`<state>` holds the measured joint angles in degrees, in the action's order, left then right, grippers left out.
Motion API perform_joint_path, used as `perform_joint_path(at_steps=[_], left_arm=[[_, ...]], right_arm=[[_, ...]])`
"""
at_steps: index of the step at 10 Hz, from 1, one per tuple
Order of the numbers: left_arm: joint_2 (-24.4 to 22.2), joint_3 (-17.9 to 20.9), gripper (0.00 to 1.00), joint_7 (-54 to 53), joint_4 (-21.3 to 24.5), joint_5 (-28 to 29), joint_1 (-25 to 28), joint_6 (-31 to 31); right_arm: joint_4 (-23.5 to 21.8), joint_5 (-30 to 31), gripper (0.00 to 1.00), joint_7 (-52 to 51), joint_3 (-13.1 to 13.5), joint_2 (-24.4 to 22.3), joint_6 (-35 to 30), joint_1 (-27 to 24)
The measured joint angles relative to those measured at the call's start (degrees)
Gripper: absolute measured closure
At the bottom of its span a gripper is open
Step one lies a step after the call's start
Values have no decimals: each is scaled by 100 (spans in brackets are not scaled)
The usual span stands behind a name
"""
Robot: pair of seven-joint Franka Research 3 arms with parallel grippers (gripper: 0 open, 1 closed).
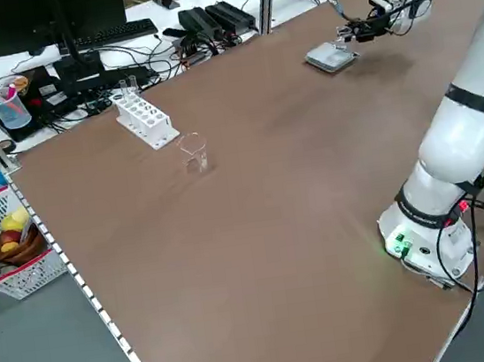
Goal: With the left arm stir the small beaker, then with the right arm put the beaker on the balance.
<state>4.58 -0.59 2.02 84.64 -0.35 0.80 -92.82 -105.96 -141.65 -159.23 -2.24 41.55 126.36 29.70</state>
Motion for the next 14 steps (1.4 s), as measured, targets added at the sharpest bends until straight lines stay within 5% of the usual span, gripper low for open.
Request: perform_joint_path(at_steps=[9,11,13,14], left_arm=[[0,-23,0,0,-2,0,-6,-4],[0,-24,0,0,-6,0,-5,-10],[0,-24,0,0,-8,0,-5,-11],[0,-24,0,0,-8,0,-5,-11]], right_arm=[[561,0,40,10,-2,466,247,-2],[591,0,31,15,0,466,296,-8],[594,0,3,18,0,467,322,-8],[594,0,0,20,0,467,328,-8]])
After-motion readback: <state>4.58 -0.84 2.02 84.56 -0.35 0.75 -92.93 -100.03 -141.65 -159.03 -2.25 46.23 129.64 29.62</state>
